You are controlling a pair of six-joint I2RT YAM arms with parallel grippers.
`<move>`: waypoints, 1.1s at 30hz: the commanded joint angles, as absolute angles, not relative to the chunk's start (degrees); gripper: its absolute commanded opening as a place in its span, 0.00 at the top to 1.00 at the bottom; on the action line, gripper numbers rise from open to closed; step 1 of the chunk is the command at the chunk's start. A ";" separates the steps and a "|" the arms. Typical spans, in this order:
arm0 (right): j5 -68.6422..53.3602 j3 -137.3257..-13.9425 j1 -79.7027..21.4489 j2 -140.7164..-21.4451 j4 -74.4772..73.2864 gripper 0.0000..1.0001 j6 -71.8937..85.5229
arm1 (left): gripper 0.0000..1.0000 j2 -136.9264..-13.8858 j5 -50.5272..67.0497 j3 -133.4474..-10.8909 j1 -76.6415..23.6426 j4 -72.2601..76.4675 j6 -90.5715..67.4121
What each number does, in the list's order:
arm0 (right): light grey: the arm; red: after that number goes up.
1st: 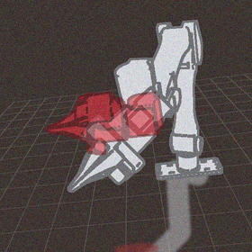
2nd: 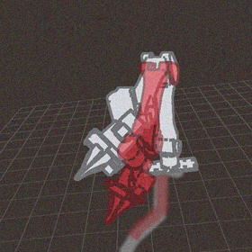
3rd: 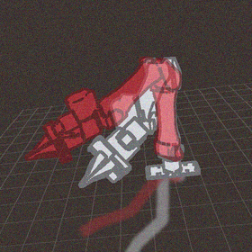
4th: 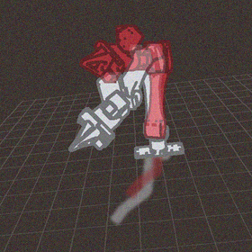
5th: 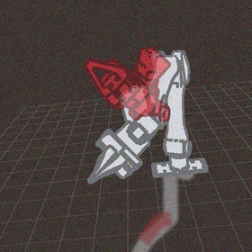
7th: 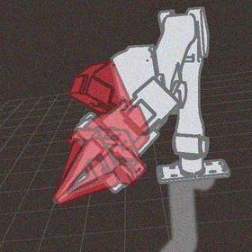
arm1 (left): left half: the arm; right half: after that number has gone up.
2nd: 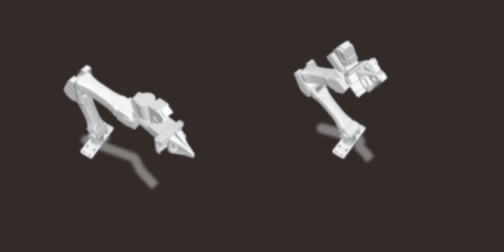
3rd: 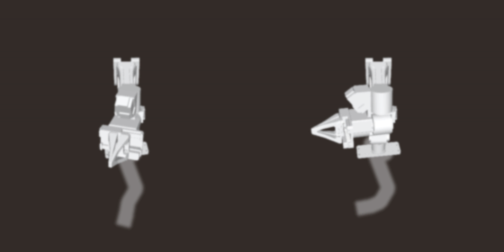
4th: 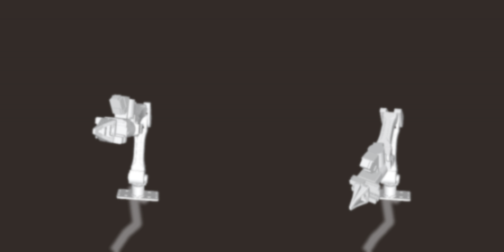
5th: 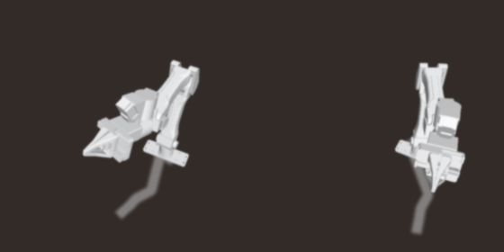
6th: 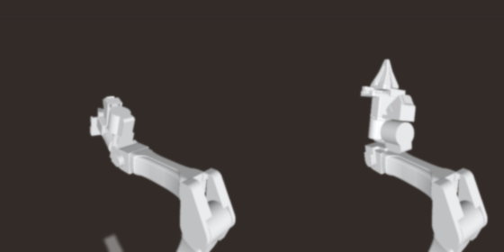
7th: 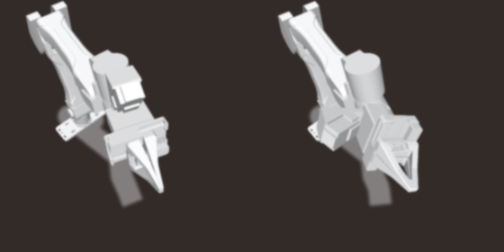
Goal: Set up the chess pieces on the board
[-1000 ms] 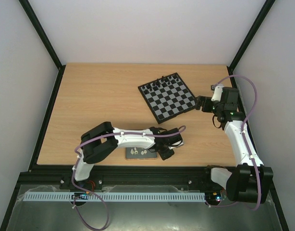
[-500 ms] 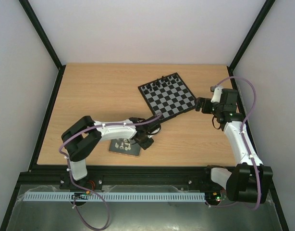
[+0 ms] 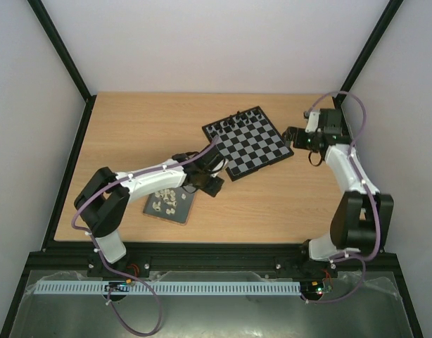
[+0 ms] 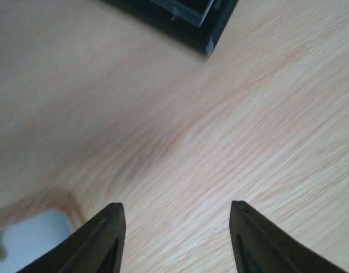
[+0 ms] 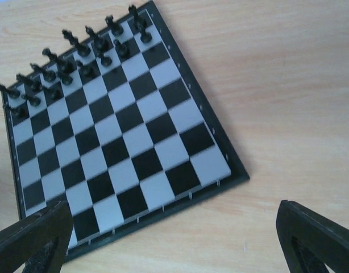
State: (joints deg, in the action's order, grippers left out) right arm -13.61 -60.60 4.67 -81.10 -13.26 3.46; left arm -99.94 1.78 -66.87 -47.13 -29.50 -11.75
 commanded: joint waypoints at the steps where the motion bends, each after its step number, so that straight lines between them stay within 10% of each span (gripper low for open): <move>1: -15.53 -72.65 4.92 -91.77 -21.38 0.02 1.22 | 0.36 -99.33 4.66 -72.18 -46.43 -24.35 -20.12; 7: -15.01 -93.01 4.92 -111.23 -30.05 0.34 -1.14 | 0.32 -100.49 9.16 -69.96 -41.51 -12.94 -38.77; 23: -14.58 -104.68 4.92 -130.59 -37.13 0.26 -8.27 | 0.35 -110.52 15.51 -67.43 -37.24 0.79 -51.53; 33: -24.70 -94.57 4.75 -127.13 -37.54 0.43 -11.18 | 0.36 -112.68 14.69 -67.40 -35.99 4.42 -49.25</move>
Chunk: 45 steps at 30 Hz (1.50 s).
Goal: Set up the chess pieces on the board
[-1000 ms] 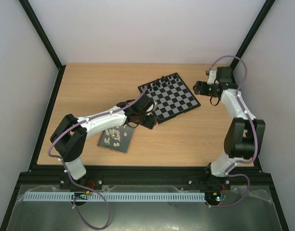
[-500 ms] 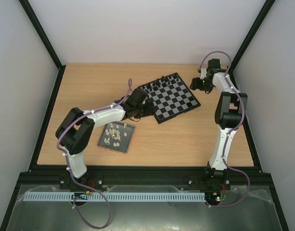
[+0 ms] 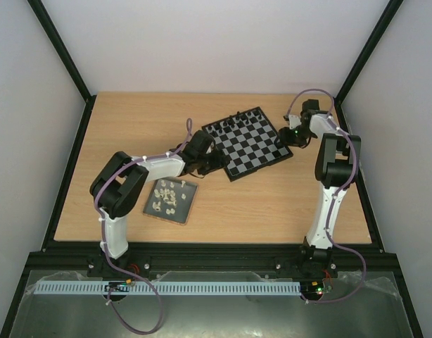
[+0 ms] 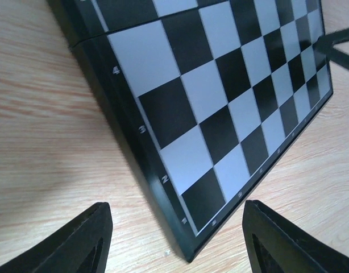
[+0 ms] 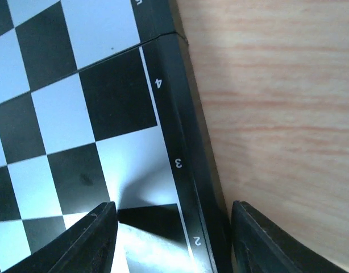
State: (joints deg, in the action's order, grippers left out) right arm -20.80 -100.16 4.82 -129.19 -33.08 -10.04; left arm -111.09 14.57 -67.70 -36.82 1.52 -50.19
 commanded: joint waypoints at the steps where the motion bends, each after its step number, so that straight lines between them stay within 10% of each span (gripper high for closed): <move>1: -24.70 -92.71 4.67 -126.22 -37.05 0.43 -11.16 | 0.36 -113.07 14.67 -67.53 -35.77 4.55 -49.15; 45: -23.29 -59.11 -3.87 -101.67 -46.93 0.50 -23.99 | 0.51 -101.55 15.79 -55.45 -43.20 -11.29 -37.27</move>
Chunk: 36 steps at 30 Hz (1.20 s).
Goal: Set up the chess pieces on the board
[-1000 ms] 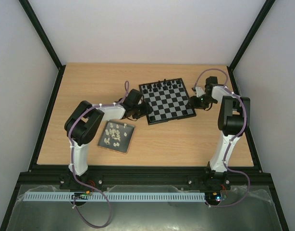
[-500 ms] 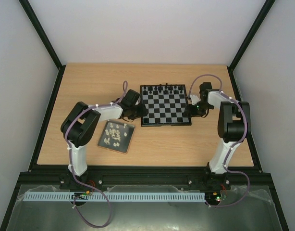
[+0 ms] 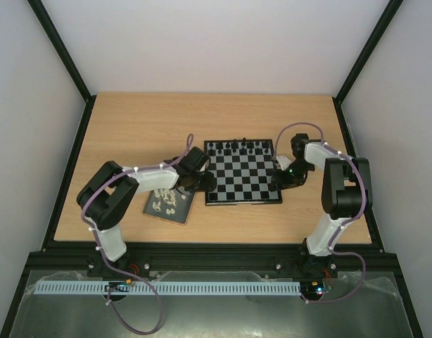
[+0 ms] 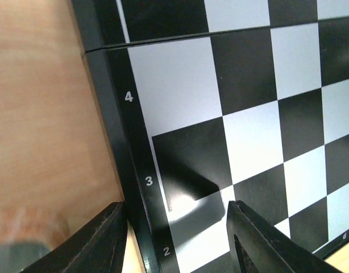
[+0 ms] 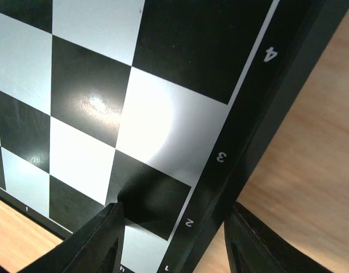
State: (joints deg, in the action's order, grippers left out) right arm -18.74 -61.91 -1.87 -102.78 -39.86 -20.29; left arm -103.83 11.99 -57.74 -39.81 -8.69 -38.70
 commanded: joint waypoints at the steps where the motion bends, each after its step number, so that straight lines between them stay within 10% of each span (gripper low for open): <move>1: -23.63 -58.86 -3.93 -101.48 -47.54 0.50 -24.52 | 0.51 -100.87 15.38 -55.05 -43.62 -11.64 -37.24; 28: -33.96 -57.20 -6.99 -101.17 -52.79 0.53 -32.32 | 0.35 -90.44 1.82 -50.57 -45.96 -17.83 -34.28; 32: -30.73 -58.13 -5.59 -97.45 -53.92 0.53 -32.92 | 0.02 -85.18 1.64 -50.02 -45.92 -18.55 -34.42; 36: -26.51 -63.00 -4.38 -93.64 -57.01 0.52 -32.15 | 0.00 -77.06 0.39 -51.31 -46.08 -21.76 -33.60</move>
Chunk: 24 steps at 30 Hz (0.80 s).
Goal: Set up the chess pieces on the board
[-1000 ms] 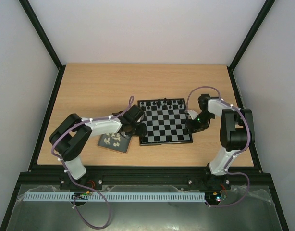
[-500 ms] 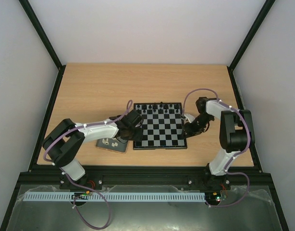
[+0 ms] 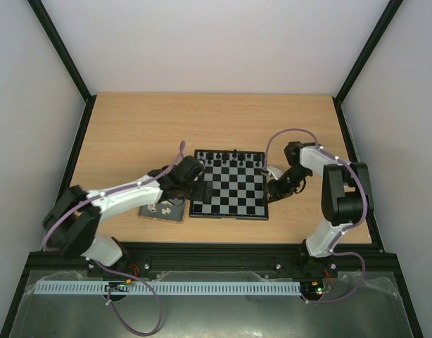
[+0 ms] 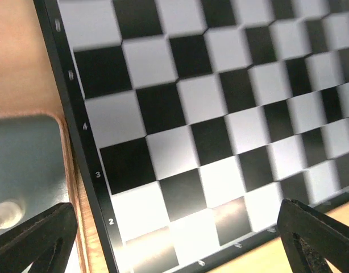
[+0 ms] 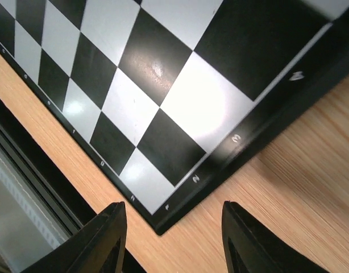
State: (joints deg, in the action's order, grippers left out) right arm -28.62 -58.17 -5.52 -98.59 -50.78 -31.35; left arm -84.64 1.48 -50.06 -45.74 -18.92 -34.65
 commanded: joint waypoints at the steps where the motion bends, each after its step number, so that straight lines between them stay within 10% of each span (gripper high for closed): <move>1: -26.32 -64.49 -4.32 -92.09 -57.80 0.51 -31.67 | 0.01 -75.48 -1.00 -52.27 -46.33 -23.46 -33.67; 12: -38.56 -63.86 -4.31 -71.64 -35.42 0.19 -11.05 | 0.01 -64.13 -17.91 -56.29 -45.00 -28.27 -26.60; 24: -41.91 -48.60 -4.31 -60.54 -21.54 0.11 -11.02 | 0.00 -62.84 -23.89 -58.21 -42.85 -30.68 -20.13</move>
State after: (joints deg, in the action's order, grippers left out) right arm -39.92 -52.05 -4.36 -66.11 -27.09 -11.66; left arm -63.88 -18.04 -57.49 -42.98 -28.95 -23.29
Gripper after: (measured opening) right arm 0.884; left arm 0.995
